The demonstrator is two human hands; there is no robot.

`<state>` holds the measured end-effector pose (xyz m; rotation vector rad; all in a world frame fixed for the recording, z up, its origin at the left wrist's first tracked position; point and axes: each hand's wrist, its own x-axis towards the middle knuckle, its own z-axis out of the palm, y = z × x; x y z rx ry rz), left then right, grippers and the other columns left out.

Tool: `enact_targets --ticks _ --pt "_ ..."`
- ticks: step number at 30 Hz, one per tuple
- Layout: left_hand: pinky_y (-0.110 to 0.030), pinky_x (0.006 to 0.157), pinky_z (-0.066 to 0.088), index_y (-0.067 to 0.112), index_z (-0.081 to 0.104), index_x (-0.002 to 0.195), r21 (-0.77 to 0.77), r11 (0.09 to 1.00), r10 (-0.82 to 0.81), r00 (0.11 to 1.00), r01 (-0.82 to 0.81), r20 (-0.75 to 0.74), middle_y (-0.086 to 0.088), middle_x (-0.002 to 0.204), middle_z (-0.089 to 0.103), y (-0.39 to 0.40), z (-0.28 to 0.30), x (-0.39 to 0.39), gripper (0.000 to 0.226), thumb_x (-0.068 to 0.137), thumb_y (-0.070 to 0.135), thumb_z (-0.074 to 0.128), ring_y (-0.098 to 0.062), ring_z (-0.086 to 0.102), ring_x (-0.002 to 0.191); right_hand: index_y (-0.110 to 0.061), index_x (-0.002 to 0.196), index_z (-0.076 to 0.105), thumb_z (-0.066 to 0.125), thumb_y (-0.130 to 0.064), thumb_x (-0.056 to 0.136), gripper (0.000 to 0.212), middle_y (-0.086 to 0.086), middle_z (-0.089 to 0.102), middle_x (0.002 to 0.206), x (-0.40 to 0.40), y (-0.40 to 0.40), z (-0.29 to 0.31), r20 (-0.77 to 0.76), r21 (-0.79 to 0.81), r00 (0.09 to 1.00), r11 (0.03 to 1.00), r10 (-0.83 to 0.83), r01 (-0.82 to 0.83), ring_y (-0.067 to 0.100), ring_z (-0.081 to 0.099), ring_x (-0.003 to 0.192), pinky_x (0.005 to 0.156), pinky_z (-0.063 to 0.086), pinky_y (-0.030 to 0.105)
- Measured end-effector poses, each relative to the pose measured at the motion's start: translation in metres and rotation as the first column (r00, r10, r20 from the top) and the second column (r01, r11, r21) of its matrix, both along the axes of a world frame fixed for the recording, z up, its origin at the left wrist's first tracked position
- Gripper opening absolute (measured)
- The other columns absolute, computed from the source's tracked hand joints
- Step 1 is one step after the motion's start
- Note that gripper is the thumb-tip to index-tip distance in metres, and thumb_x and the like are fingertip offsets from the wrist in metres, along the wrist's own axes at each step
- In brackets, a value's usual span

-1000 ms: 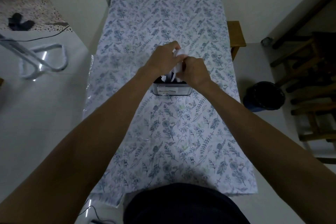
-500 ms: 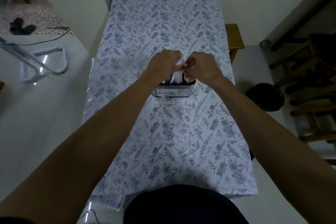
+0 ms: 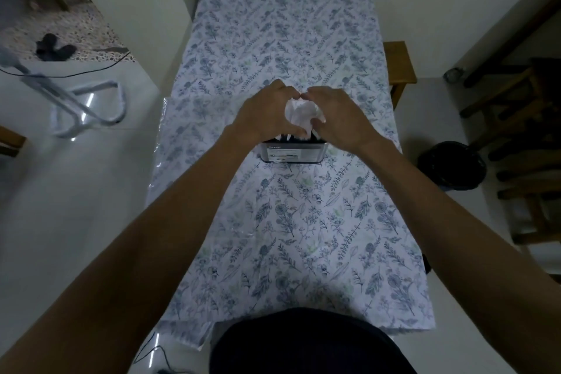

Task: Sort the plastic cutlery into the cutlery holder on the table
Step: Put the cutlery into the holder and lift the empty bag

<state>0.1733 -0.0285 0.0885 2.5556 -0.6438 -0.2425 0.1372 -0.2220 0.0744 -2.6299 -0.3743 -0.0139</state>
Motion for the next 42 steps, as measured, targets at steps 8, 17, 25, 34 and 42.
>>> enact_targets --ticks 8,17,25,34,42 --pt "-0.048 0.103 0.049 0.013 0.057 0.134 -0.241 0.943 0.267 0.954 -0.230 0.133 -0.008 0.134 0.055 0.053 -0.036 -0.073 0.082 0.078 0.073 0.067 -0.027 0.055 0.123 0.002 0.156 0.018 0.018 -0.044 0.100 0.072 0.019 0.014 0.166 -0.045 0.022 -0.053 0.060 -0.459 0.996 0.888 0.068 -0.032 0.038 0.013 0.153 0.121 0.021 0.057" --pt "-0.057 0.108 0.045 0.017 0.048 0.145 -0.086 0.928 0.361 0.932 -0.361 -0.024 -0.006 0.149 0.047 0.083 -0.075 -0.132 0.093 0.079 0.083 0.053 -0.028 0.048 0.135 0.002 0.156 0.021 0.029 -0.032 0.106 0.061 0.019 0.018 0.165 -0.055 0.037 -0.044 0.190 -0.358 0.982 0.930 -0.011 0.080 0.037 0.014 0.153 0.124 0.019 0.052" --pt "-0.060 0.118 0.030 0.019 0.029 0.158 0.140 0.884 0.466 0.868 -0.447 -0.172 -0.011 0.163 0.032 0.137 -0.096 -0.140 0.094 0.087 0.073 0.058 -0.034 0.036 0.146 -0.006 0.122 0.061 0.057 -0.023 0.096 0.032 0.013 0.063 0.106 -0.094 0.107 -0.066 0.217 -0.026 0.976 0.999 0.035 -0.030 0.032 0.059 0.096 0.074 0.055 0.043" --pt "-0.062 0.122 0.008 0.028 0.010 0.164 0.417 0.825 0.507 0.826 -0.382 -0.245 -0.012 0.172 -0.008 0.240 -0.127 -0.073 0.101 0.086 0.085 0.040 -0.037 -0.001 0.158 -0.015 0.160 0.012 0.040 -0.045 0.104 0.069 0.020 0.008 0.165 -0.052 0.179 -0.118 -0.395 -0.321 0.914 0.946 -0.094 -0.042 0.042 0.013 0.150 0.116 0.029 0.053" --pt "-0.059 0.114 0.030 0.023 0.039 0.150 0.410 0.823 0.515 0.820 -0.393 -0.249 -0.024 0.156 0.034 0.281 -0.165 -0.022 0.079 0.090 0.074 0.051 -0.043 0.037 0.142 -0.011 0.155 0.021 0.042 -0.045 0.102 0.067 0.028 0.009 0.162 -0.014 0.212 -0.146 -0.437 -0.402 0.868 0.914 -0.234 0.043 0.045 0.022 0.145 0.111 0.036 0.052"
